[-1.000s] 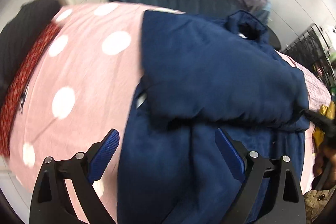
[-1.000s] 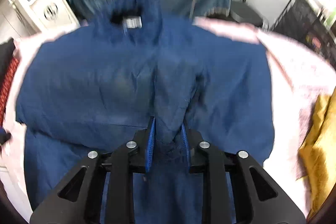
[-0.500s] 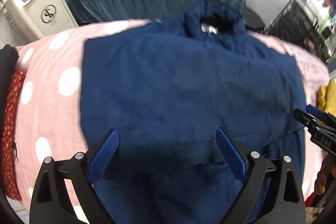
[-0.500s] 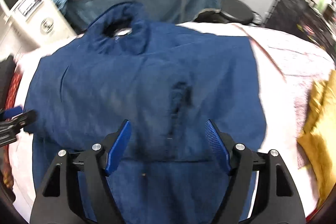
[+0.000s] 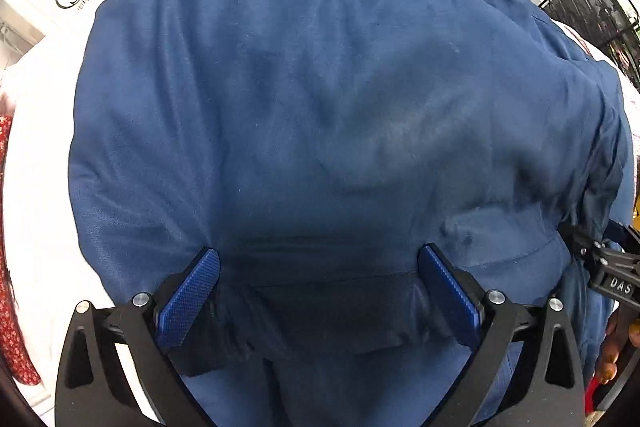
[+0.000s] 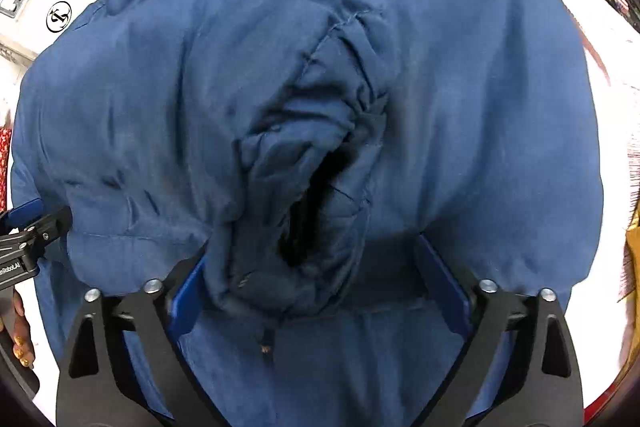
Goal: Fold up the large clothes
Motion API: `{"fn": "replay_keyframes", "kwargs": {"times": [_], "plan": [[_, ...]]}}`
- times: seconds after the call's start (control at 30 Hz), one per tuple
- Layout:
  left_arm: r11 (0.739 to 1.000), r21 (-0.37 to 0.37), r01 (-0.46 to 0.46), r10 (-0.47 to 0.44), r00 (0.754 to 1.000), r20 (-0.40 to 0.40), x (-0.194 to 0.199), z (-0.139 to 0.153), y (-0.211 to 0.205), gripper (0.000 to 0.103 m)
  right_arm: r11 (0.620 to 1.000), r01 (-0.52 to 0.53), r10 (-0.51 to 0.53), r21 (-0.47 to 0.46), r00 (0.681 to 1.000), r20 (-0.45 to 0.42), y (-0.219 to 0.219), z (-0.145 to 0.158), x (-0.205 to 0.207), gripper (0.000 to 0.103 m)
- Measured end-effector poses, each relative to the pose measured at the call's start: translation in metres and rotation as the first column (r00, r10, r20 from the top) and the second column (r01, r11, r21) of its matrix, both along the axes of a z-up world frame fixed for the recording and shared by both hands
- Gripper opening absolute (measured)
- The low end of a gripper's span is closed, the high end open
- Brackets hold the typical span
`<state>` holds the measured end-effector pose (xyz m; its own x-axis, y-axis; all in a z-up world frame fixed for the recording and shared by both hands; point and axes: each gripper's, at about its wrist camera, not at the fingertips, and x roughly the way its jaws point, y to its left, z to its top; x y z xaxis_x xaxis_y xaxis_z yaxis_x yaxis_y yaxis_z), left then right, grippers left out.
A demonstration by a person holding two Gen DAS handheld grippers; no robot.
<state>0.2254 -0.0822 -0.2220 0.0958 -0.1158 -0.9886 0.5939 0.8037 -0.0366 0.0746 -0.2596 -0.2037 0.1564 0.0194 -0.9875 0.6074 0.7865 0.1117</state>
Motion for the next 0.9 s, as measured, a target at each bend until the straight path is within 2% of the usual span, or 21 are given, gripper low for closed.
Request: {"fn": "replay_keyframes", "kwargs": {"times": [0.17,0.33,0.43,0.57,0.67,0.73,0.8,0.9], "plan": [[1.0,0.011,-0.011,0.01,1.0,0.026,0.0,-0.002,-0.006,0.098,1.0,0.023,-0.023,-0.019,1.0,-0.009,0.001,-0.007,0.002,0.098],[1.0,-0.003,-0.022,0.022,0.999,0.044,-0.006,-0.003,-0.009,0.098,0.997,0.05,-0.046,-0.057,0.997,0.063,0.007,-0.004,-0.012,0.098],[0.999,-0.025,-0.022,0.024,0.996,0.083,-0.02,0.001,0.001,0.098,0.996,0.054,-0.047,-0.073,0.995,0.087,0.015,-0.002,-0.026,0.098],[1.0,-0.022,0.004,-0.002,0.996,0.091,-0.033,0.007,0.009,0.098,0.999,0.037,-0.035,-0.04,0.998,0.049,0.022,0.004,-0.033,0.098],[1.0,-0.015,0.007,-0.005,0.996,0.094,-0.04,0.015,0.014,0.098,0.999,0.035,-0.035,-0.007,0.999,0.018,0.022,0.012,-0.037,0.097],[1.0,-0.026,0.013,-0.01,0.993,0.12,-0.048,0.025,0.014,0.096,0.998,0.046,-0.045,-0.033,0.998,0.054,0.025,0.03,-0.046,0.097],[0.997,-0.076,0.024,-0.011,0.987,0.159,-0.06,0.043,0.024,0.097,0.997,0.031,-0.025,-0.069,0.995,0.096,0.035,0.047,-0.06,0.097],[0.991,-0.126,0.04,-0.016,0.984,0.18,-0.079,0.059,0.044,0.097,0.996,-0.012,0.022,-0.084,0.993,0.112,0.048,0.06,-0.084,0.097]]}}
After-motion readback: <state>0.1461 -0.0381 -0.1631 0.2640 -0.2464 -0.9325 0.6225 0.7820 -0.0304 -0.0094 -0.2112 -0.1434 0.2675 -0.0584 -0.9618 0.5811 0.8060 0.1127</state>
